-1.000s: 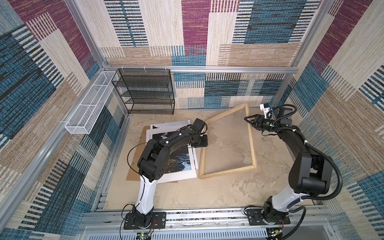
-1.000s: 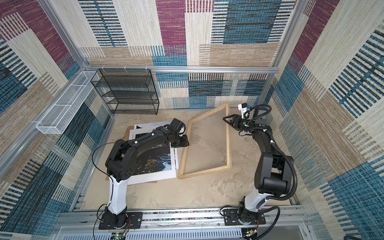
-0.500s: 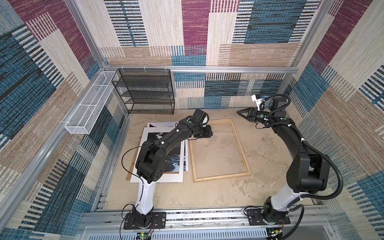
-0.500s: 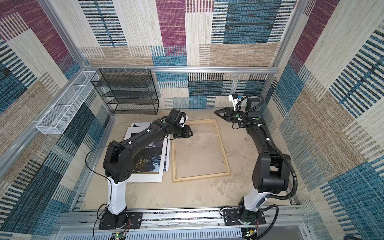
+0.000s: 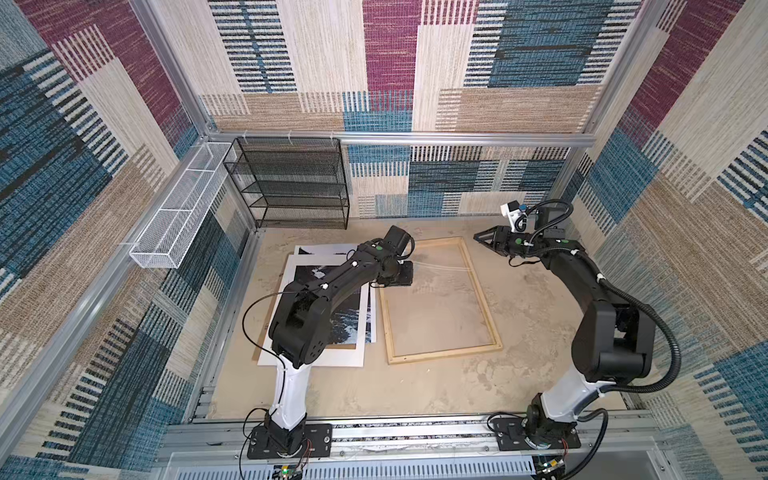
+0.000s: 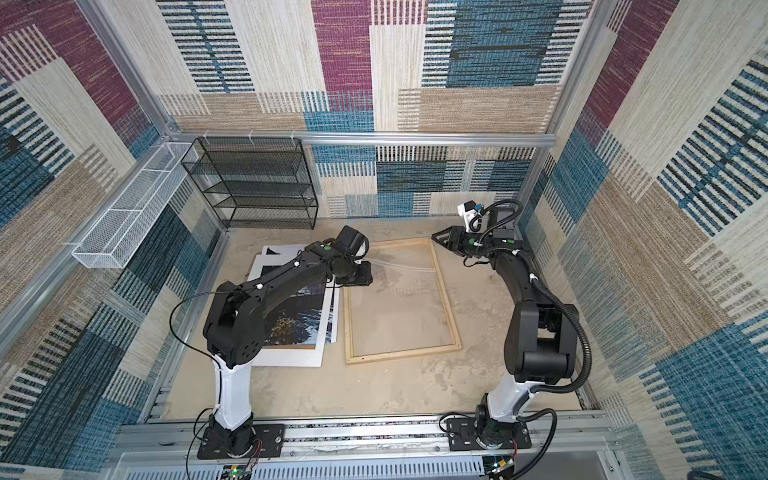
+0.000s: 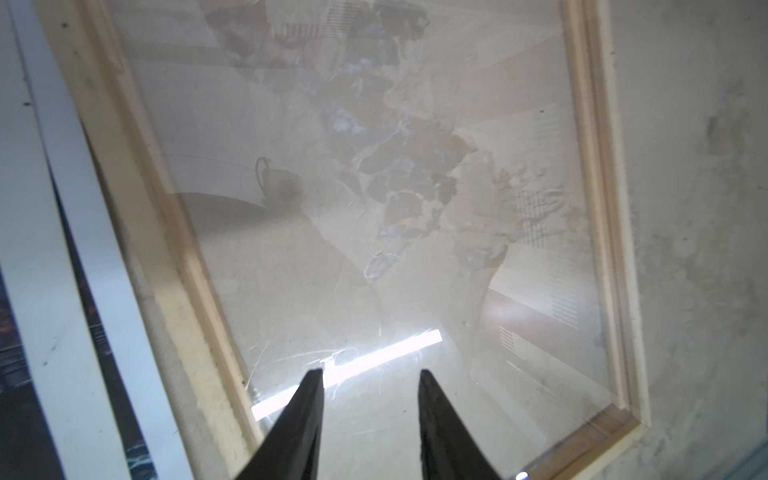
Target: Put the photo into the frame
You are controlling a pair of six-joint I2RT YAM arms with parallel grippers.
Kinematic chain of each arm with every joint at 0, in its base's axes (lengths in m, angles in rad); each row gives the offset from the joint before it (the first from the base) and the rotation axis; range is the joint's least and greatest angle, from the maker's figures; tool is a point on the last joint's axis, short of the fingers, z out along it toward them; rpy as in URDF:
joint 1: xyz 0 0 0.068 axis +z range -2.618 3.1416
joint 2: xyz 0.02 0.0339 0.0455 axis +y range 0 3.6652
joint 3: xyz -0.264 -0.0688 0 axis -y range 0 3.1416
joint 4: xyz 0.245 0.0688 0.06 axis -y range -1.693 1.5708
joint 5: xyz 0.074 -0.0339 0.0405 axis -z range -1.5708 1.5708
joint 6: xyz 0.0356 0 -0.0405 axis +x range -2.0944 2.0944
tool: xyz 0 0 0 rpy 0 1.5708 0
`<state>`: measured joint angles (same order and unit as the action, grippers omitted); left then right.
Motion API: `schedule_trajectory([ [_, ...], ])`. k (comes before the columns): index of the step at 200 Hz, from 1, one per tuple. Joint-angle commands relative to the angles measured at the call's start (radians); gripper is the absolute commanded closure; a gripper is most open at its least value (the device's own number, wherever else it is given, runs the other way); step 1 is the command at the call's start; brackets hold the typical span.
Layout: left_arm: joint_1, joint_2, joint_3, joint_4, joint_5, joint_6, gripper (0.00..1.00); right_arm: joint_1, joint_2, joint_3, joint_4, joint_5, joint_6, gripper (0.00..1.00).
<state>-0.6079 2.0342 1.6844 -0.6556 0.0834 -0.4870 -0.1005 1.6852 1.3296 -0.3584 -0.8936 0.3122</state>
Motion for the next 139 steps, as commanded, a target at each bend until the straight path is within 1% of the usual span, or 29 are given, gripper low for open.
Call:
schedule_trajectory([
  [1, -0.001, -0.022, -0.027, -0.025, -0.090, -0.014, 0.59, -0.001, 0.004, -0.019, -0.015, 0.089, -0.037, 0.53],
  [14, 0.000, -0.018, -0.032, -0.050, -0.131, -0.020, 0.59, -0.001, 0.005, -0.036, -0.026, 0.122, -0.047, 0.52],
  [24, 0.000, -0.016, -0.037, -0.066, -0.154, -0.022, 0.59, -0.001, 0.000, -0.060, -0.025, 0.142, -0.052, 0.48],
  [51, 0.000, -0.013, -0.054, -0.082, -0.183, -0.019, 0.59, -0.001, -0.012, -0.120, -0.037, 0.228, -0.061, 0.42],
  [82, 0.000, 0.001, -0.061, -0.099, -0.195, -0.021, 0.60, -0.001, -0.058, -0.248, -0.057, 0.318, -0.060, 0.35],
  [107, 0.001, 0.013, -0.056, -0.103, -0.201, -0.015, 0.61, 0.005, -0.113, -0.345, -0.065, 0.357, -0.037, 0.34],
  [139, 0.000, 0.026, -0.058, -0.111, -0.216, -0.008, 0.63, 0.027, -0.186, -0.442, -0.108, 0.442, -0.009, 0.34],
])
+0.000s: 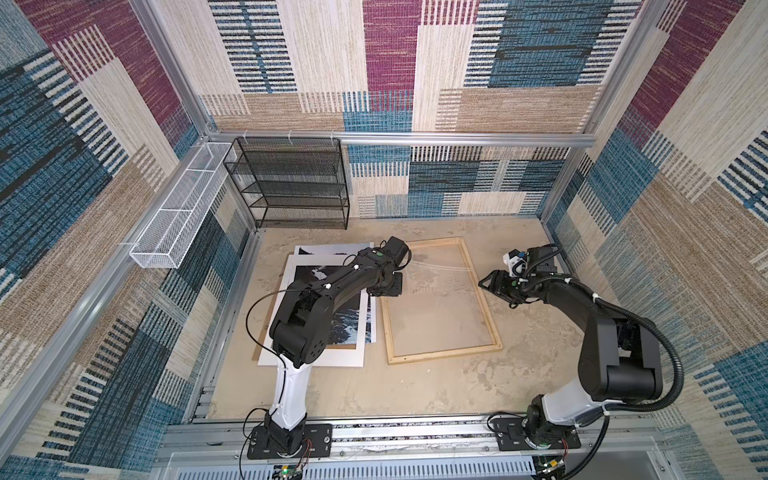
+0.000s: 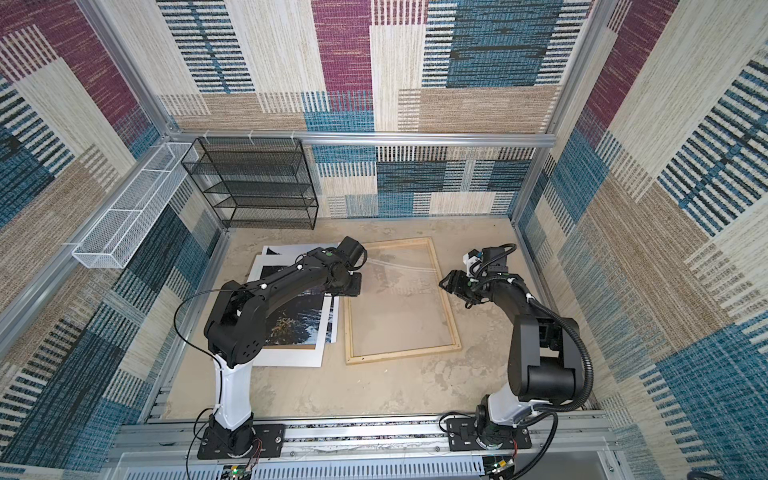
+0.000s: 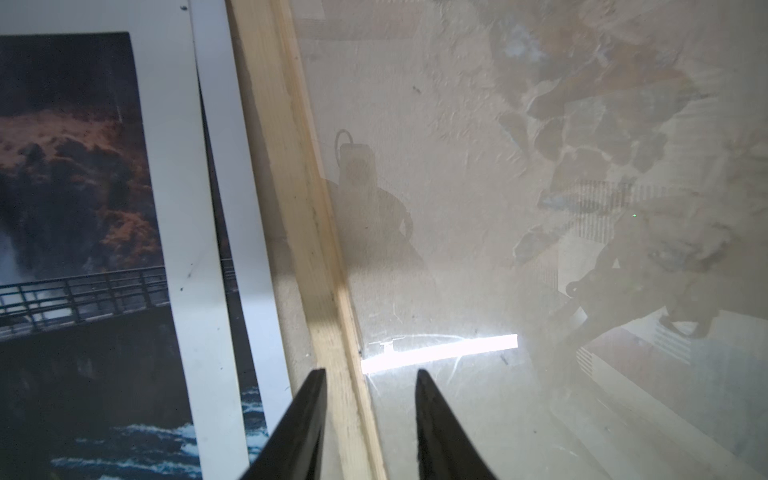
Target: Put the photo into the frame
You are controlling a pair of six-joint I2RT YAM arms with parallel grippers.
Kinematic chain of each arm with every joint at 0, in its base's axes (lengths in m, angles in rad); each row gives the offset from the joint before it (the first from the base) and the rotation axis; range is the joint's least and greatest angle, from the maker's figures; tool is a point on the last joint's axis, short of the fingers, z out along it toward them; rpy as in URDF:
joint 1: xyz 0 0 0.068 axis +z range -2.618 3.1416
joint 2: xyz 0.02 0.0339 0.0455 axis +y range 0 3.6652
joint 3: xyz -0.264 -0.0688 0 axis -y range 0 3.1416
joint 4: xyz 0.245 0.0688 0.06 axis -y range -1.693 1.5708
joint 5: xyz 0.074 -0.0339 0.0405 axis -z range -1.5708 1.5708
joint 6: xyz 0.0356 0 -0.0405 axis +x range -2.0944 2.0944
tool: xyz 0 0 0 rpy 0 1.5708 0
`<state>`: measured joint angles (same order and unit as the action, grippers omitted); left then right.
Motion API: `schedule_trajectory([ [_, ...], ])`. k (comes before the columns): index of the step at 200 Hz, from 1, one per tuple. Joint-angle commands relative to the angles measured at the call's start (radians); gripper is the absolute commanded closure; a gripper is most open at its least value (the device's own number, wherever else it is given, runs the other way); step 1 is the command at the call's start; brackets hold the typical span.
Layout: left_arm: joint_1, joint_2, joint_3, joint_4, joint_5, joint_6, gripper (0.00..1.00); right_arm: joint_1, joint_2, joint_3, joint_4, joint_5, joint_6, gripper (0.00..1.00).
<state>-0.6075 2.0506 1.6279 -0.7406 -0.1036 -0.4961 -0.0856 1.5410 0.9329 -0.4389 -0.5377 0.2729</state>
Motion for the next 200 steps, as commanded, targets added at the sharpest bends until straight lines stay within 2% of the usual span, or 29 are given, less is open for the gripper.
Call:
schedule_trajectory([
  [1, 0.000, 0.011, -0.002, -0.026, -0.029, 0.001, 0.63, 0.012, -0.045, -0.047, -0.028, 0.089, 0.031, 0.34],
  [77, 0.000, 0.062, 0.029, -0.028, -0.028, 0.019, 0.67, 0.031, -0.104, -0.121, -0.076, 0.141, 0.040, 0.33],
  [134, 0.005, 0.118, 0.081, -0.025, -0.018, 0.039, 0.69, 0.047, -0.118, -0.172, -0.074, 0.132, 0.059, 0.34],
  [169, 0.020, 0.157, 0.113, 0.047, 0.020, 0.066, 0.70, 0.047, -0.102, -0.178, -0.061, 0.130, 0.062, 0.34],
  [200, 0.042, 0.204, 0.190, 0.048, 0.042, 0.092, 0.74, 0.047, -0.110, -0.205, -0.023, 0.105, 0.077, 0.33],
])
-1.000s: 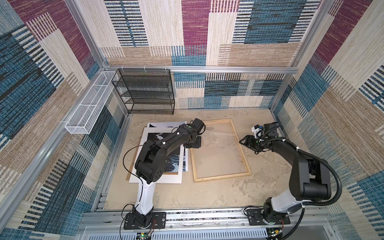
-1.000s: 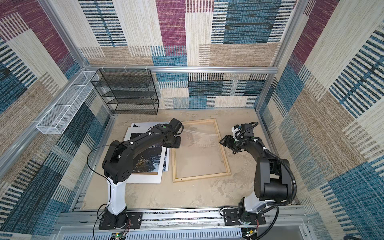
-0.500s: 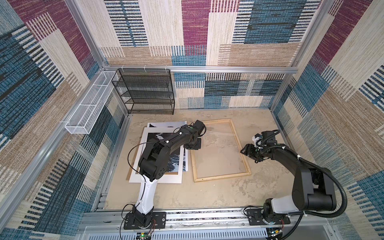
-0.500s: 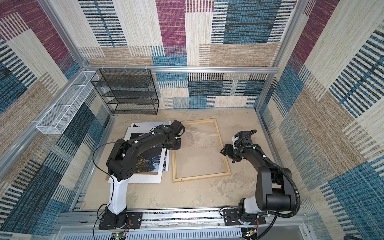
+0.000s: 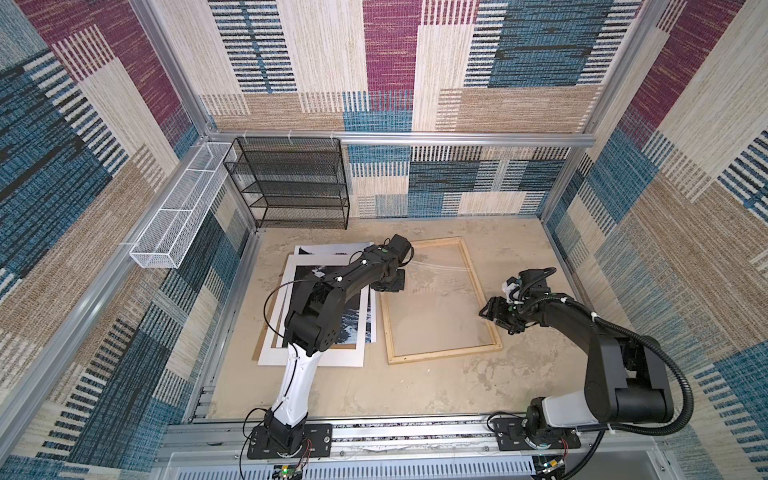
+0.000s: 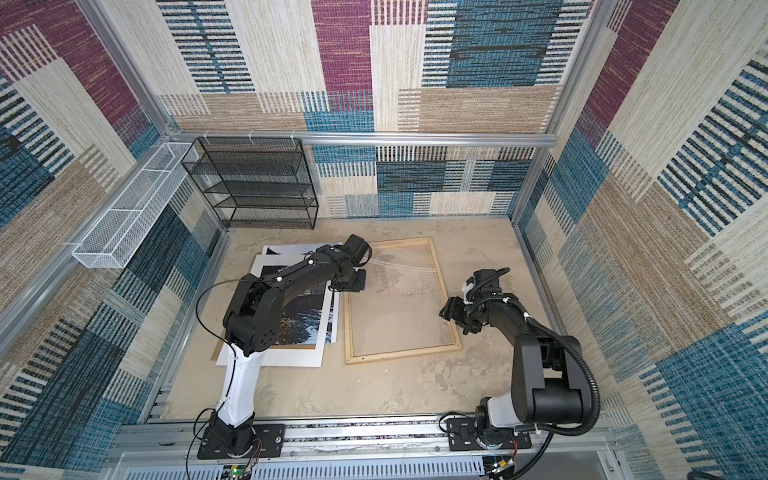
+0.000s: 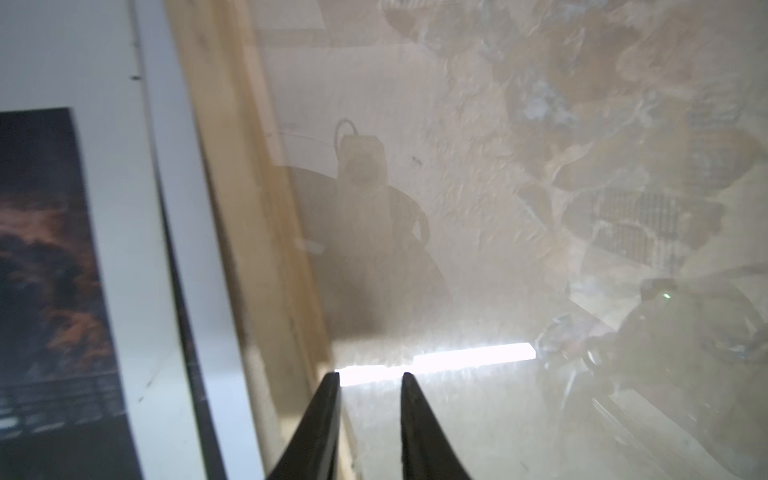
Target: Put the photo into the frame
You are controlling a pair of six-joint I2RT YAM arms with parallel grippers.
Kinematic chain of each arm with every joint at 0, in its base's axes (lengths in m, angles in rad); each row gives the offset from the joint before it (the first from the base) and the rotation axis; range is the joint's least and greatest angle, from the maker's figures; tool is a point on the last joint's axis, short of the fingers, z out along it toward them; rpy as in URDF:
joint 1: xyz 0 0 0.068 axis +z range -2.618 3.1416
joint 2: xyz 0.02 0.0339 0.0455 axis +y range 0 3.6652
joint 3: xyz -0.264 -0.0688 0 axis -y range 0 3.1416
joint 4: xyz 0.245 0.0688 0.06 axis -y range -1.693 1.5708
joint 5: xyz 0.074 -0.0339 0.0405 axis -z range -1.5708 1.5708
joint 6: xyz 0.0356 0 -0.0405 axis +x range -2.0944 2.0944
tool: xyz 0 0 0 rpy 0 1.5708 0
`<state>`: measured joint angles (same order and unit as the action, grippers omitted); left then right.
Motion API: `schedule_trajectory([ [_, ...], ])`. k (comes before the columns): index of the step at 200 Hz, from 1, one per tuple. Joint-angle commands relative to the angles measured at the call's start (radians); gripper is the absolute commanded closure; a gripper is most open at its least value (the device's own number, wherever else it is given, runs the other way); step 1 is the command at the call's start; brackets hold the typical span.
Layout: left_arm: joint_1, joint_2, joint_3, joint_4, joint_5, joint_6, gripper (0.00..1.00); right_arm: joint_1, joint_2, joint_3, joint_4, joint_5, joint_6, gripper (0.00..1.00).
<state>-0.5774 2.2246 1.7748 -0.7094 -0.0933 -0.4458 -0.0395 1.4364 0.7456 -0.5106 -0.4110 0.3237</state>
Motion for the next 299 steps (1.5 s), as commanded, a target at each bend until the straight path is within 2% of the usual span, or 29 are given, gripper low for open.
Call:
schedule_trajectory([
  [1, 0.013, 0.031, 0.046, 0.016, 0.032, 0.042, 0.74, 0.001, -0.006, -0.019, 0.049, -0.022, 0.027, 0.33],
  [42, 0.027, 0.068, 0.120, -0.005, 0.046, 0.057, 0.76, 0.001, -0.033, -0.022, 0.051, -0.036, 0.035, 0.34],
  [89, 0.025, -0.057, 0.005, -0.005, 0.021, 0.053, 0.66, 0.001, -0.031, -0.014, 0.052, -0.037, 0.032, 0.34],
  [124, 0.022, -0.106, -0.055, -0.006, 0.045, 0.044, 0.65, 0.001, -0.010, 0.000, 0.058, -0.044, 0.027, 0.34],
  [195, -0.013, -0.047, -0.025, -0.034, 0.049, 0.032, 0.65, 0.001, -0.008, 0.010, 0.055, -0.043, 0.024, 0.34],
  [232, -0.024, -0.013, 0.010, -0.087, -0.002, 0.017, 0.63, 0.001, -0.009, 0.005, 0.057, -0.041, 0.023, 0.34],
  [299, -0.045, 0.030, 0.033, -0.082, 0.077, -0.001, 0.62, 0.001, -0.011, 0.001, 0.075, -0.061, 0.025, 0.34],
])
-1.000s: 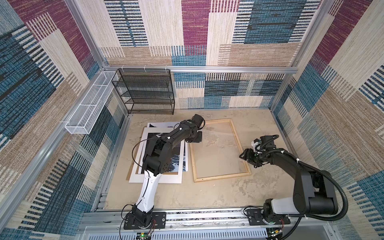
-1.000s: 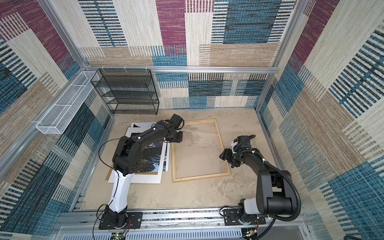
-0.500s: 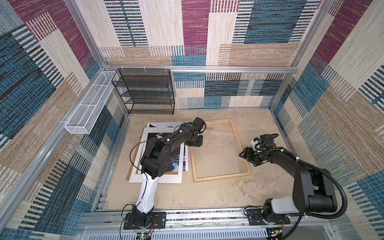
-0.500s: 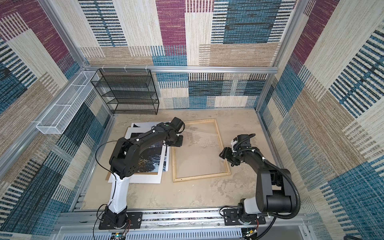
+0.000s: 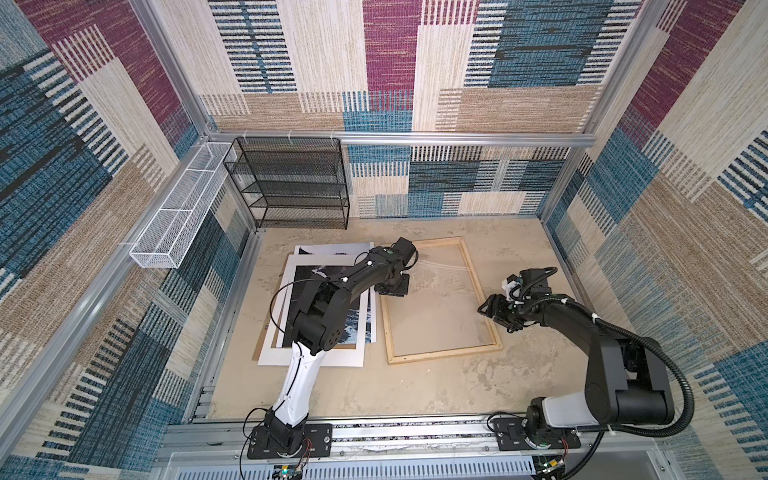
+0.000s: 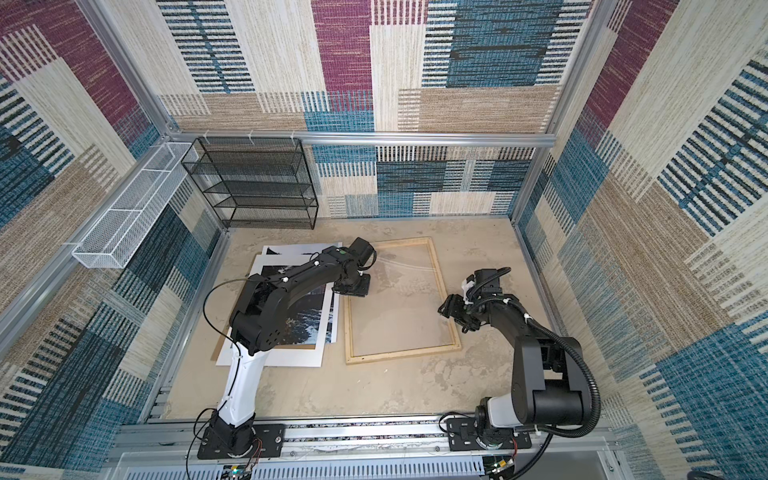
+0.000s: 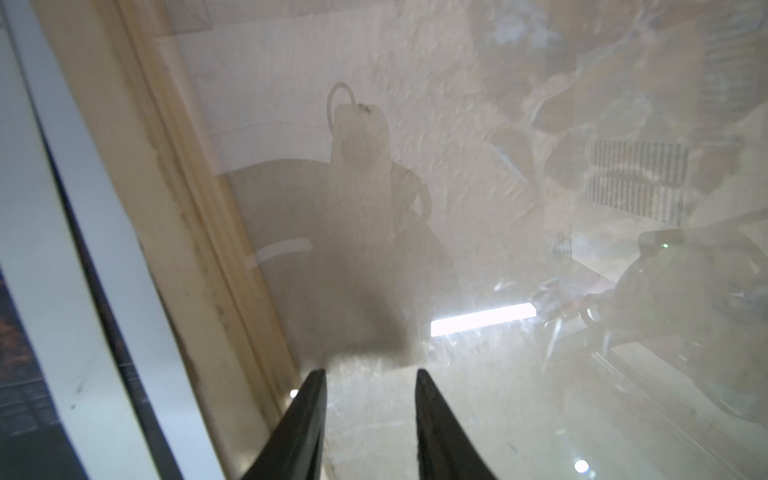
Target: Put the photo into the frame
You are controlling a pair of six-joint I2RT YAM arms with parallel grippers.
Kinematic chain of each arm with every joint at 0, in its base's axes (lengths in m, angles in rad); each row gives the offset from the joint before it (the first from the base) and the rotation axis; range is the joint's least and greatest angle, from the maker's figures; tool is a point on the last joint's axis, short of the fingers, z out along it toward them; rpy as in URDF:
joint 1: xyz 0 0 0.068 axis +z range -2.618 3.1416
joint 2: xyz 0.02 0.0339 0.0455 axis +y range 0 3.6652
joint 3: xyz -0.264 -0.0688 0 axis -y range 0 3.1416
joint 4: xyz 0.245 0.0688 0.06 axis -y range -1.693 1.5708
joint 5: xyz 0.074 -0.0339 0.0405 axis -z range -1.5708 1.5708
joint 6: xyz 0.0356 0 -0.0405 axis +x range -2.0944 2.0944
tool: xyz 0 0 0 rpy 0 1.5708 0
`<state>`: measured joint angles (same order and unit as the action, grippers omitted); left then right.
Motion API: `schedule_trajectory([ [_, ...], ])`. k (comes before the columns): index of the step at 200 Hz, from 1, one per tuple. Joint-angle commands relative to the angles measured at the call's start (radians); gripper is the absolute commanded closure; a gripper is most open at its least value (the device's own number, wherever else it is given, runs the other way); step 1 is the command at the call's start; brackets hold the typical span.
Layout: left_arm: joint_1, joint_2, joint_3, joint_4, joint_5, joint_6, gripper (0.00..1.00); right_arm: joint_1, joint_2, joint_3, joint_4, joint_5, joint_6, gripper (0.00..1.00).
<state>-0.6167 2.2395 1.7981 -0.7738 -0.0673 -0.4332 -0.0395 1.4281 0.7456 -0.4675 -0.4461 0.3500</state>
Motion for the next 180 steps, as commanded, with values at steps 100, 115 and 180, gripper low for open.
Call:
schedule_trajectory([
  [100, -0.009, 0.035, -0.008, 0.060, 0.184, -0.013, 0.62, 0.001, -0.017, 0.006, 0.050, -0.093, 0.003, 0.34],
  [115, -0.011, 0.035, -0.009, 0.070, 0.202, -0.010, 0.62, 0.002, -0.016, 0.004, 0.051, -0.098, 0.004, 0.33],
  [180, -0.017, 0.052, -0.009, 0.108, 0.275, -0.016, 0.62, 0.002, -0.009, 0.001, 0.035, -0.073, 0.001, 0.33],
])
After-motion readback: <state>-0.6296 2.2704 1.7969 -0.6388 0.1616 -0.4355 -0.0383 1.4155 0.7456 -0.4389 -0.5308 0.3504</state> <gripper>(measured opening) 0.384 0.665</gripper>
